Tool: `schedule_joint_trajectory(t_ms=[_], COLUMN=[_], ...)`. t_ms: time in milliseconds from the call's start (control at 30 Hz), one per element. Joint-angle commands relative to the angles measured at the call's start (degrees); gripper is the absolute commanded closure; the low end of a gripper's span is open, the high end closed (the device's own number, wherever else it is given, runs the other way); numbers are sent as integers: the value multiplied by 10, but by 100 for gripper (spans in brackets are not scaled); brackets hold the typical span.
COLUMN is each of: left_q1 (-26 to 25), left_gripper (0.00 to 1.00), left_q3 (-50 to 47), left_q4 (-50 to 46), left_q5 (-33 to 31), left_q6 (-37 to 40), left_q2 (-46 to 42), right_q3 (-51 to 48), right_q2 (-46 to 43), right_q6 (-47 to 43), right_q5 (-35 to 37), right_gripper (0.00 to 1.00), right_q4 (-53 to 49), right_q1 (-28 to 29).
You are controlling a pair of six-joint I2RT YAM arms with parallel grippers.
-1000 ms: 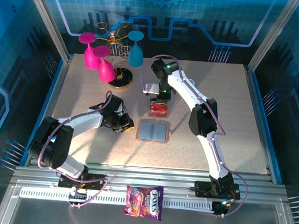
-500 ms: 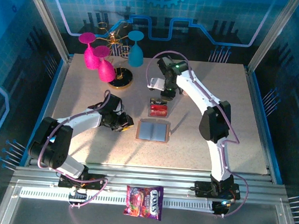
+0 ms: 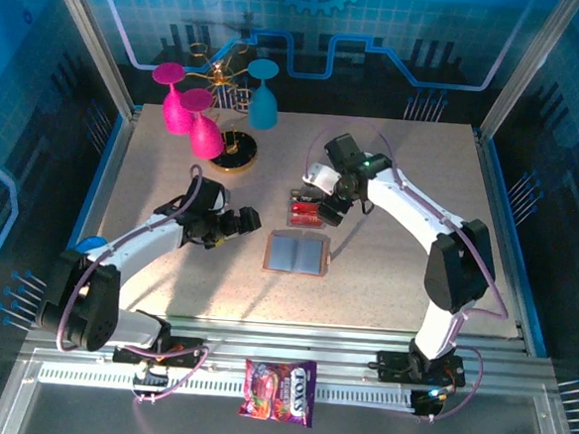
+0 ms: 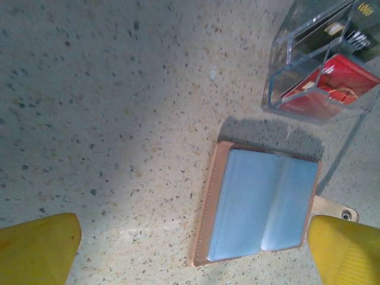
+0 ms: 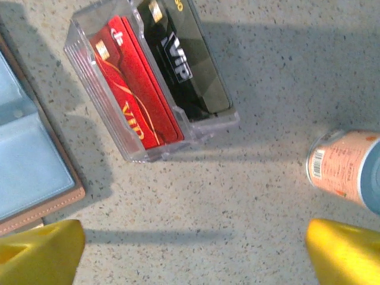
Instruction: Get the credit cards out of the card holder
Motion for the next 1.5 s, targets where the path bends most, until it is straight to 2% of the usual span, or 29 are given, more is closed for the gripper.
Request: schedule_joint_trajectory(t_ms=[0, 233, 433, 600, 700, 833, 900, 933, 1133, 1267, 1467], left_q1=[13, 26, 35, 67, 69, 83, 92, 95, 125, 146, 166], left_gripper=[1, 1, 1, 1, 1, 1, 1, 1, 1, 1, 1], left_q3=[-6, -19, -46, -41, -45, -53, -77, -96, -222, -234, -225], left_q4=[-14, -16, 16, 34, 67, 107, 160, 198, 484, 576, 678], left_q5=[-36, -146, -263, -305, -346, -370, -368, -362, -303, -227, -165], left_q6=[30, 60, 110, 103, 135, 185, 220, 240, 296, 308, 324], left_q2=[-26, -41, -45, -47, -56, -62, -67, -68, -50, -20, 68], right_q3=[-53, -192, -332, -443, -493, -547, -575, -577, -609, -625, -625], right_q2=[-46, -128, -192, -228, -238, -238, -231, -232, -188, -134, -137], right_q6=[64, 136, 182, 227, 253, 280, 301, 311, 307, 302, 300], right_q5=[27, 34, 36, 25, 17, 5, -17, -28, -54, -71, -74], right_gripper=[0, 0, 0, 0, 0, 0, 0, 0, 0, 0, 0], right_q4=[76, 191, 338, 470, 552, 661, 731, 734, 878, 952, 947], right_q1=[-4, -30, -86, -148, -184, -226, -250, -258, -269, -269, -268])
